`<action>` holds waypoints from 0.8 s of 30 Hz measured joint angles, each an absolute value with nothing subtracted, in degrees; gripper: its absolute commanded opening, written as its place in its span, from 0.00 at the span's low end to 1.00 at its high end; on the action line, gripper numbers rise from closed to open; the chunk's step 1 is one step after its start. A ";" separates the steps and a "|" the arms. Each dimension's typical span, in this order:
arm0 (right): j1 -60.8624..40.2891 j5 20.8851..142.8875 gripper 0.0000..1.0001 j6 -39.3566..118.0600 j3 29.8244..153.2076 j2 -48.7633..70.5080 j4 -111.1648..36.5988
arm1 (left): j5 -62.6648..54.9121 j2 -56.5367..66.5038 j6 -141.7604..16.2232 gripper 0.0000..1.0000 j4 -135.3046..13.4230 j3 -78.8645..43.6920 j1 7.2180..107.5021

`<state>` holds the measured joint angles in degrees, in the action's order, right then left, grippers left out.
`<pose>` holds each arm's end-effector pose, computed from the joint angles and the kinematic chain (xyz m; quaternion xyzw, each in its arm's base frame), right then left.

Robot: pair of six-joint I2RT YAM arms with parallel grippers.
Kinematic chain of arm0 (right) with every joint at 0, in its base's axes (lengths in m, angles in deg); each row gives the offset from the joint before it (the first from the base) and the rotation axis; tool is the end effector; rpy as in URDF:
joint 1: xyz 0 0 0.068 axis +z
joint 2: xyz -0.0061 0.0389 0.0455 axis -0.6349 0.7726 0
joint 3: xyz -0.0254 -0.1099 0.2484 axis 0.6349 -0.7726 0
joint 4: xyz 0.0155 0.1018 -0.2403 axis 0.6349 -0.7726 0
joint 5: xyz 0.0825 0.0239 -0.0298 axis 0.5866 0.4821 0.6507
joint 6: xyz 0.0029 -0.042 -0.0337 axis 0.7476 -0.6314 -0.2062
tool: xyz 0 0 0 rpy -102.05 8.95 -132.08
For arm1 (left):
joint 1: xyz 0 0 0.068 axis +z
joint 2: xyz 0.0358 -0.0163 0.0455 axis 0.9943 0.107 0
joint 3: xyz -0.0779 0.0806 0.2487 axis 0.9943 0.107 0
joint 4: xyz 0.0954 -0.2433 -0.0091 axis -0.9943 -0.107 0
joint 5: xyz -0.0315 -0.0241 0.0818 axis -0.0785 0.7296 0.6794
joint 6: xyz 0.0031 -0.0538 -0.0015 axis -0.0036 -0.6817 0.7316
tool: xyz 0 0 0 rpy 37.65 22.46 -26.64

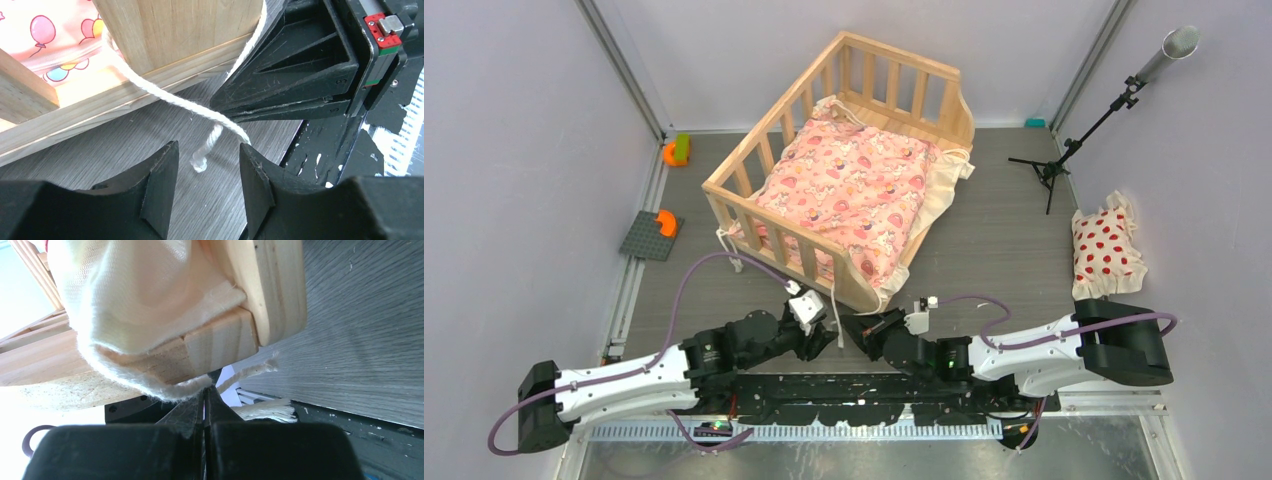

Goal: Set up the pet bed

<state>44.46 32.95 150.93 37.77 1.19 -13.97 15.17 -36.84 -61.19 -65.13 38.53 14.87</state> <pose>0.0479 0.2266 0.1710 0.4130 0.7063 0.5391 0.2000 0.0616 -0.1418 0.2063 0.3534 0.7349 -0.3056 0.4916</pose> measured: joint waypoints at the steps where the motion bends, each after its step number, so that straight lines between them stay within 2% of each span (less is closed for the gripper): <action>1: 44.46 32.99 0.01 150.93 37.77 1.19 -13.97 | 15.17 -36.64 -61.10 0.48 -64.30 38.77 14.87; 8: 44.35 33.25 0.01 150.93 37.77 1.23 -13.79 | 15.13 -34.89 -60.95 0.45 -60.37 40.30 14.87; 24: 44.33 33.89 0.01 150.93 37.73 1.93 -12.68 | 15.98 -32.51 -60.75 0.26 -56.80 41.79 14.87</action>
